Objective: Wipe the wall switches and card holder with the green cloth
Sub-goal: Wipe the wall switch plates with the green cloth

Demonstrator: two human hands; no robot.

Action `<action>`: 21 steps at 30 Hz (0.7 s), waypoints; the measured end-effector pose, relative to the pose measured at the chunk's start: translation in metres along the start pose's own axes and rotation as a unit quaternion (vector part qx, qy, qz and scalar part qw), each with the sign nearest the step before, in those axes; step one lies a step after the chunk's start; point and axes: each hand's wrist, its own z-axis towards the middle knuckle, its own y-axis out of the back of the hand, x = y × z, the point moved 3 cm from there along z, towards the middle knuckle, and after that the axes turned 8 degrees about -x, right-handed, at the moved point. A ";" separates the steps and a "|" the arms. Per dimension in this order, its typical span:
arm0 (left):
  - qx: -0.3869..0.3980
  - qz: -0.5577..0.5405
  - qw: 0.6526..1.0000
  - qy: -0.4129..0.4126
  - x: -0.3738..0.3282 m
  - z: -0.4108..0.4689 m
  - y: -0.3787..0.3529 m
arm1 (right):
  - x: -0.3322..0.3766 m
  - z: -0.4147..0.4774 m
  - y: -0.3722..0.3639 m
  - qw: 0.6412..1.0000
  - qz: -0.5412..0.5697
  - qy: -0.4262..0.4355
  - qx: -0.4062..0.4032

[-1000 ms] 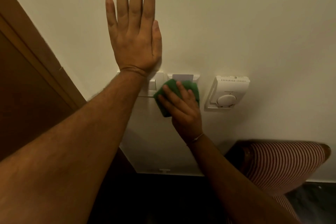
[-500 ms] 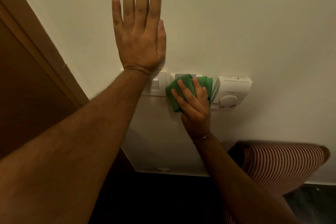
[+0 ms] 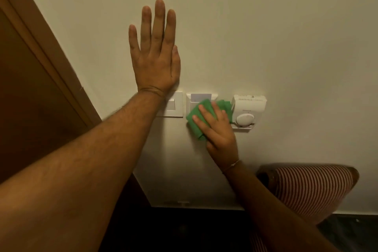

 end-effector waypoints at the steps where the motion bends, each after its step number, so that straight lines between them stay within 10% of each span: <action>1: 0.024 0.000 1.000 0.002 -0.001 -0.002 0.009 | 0.002 0.012 0.016 1.000 0.002 0.005 -0.009; 11: 0.195 -0.102 0.975 0.029 -0.117 -0.086 0.060 | -0.043 0.074 0.167 0.971 -0.059 -0.012 -0.231; 18: 0.375 -0.237 0.896 -0.034 -0.239 -0.248 0.066 | -0.102 -0.106 0.197 0.974 -0.126 -0.176 -0.062; 21: 0.556 -0.272 0.785 0.006 -0.258 -0.336 0.066 | -0.119 -0.213 0.200 0.956 -0.167 -0.240 0.003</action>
